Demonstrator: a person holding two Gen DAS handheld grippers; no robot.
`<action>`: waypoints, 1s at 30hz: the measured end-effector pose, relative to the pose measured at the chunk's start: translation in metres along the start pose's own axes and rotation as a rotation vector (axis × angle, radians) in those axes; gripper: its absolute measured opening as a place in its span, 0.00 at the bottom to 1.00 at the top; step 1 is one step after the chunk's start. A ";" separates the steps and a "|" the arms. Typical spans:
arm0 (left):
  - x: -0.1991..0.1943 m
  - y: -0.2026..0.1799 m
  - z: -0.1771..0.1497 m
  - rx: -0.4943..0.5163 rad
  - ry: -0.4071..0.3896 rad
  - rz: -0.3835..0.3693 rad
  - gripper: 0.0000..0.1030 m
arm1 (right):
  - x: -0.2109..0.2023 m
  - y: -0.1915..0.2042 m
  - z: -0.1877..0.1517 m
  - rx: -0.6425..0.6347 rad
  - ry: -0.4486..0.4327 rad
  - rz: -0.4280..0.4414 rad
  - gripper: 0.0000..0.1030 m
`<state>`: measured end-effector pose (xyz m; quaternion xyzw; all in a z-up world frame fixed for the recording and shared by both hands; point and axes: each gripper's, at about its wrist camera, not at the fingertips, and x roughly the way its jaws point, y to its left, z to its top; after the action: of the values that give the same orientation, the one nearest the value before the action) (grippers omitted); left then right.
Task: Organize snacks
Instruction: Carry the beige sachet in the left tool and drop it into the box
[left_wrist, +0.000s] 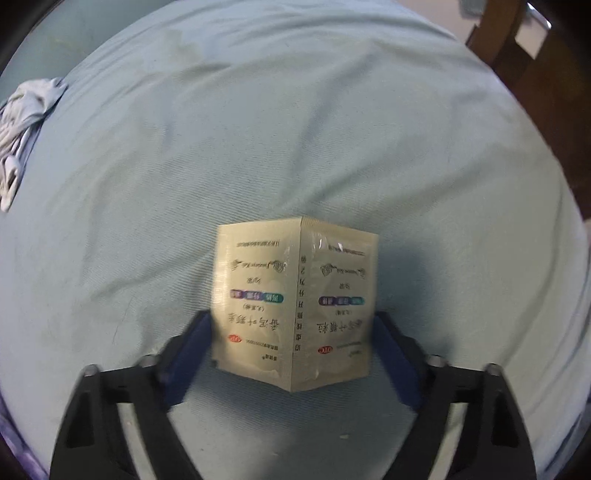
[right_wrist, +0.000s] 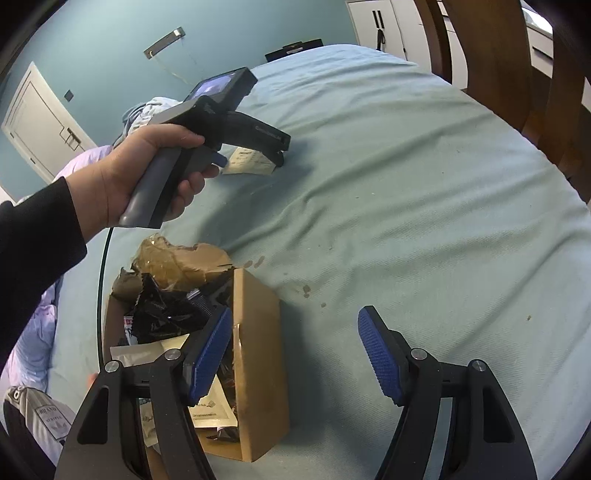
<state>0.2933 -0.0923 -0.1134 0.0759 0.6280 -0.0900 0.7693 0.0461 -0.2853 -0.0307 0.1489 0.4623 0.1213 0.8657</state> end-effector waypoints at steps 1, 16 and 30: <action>-0.004 0.002 -0.002 -0.014 -0.005 -0.006 0.47 | 0.001 -0.001 0.001 0.000 0.000 -0.004 0.68; -0.134 0.012 -0.114 0.088 -0.122 0.059 0.06 | -0.014 0.006 -0.004 -0.014 -0.055 -0.069 0.68; -0.173 -0.010 -0.263 0.181 -0.135 -0.065 0.12 | -0.036 0.022 -0.020 -0.023 -0.113 -0.143 0.68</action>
<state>0.0066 -0.0344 0.0036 0.1186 0.5663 -0.1762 0.7964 0.0078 -0.2749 -0.0058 0.1122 0.4206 0.0561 0.8985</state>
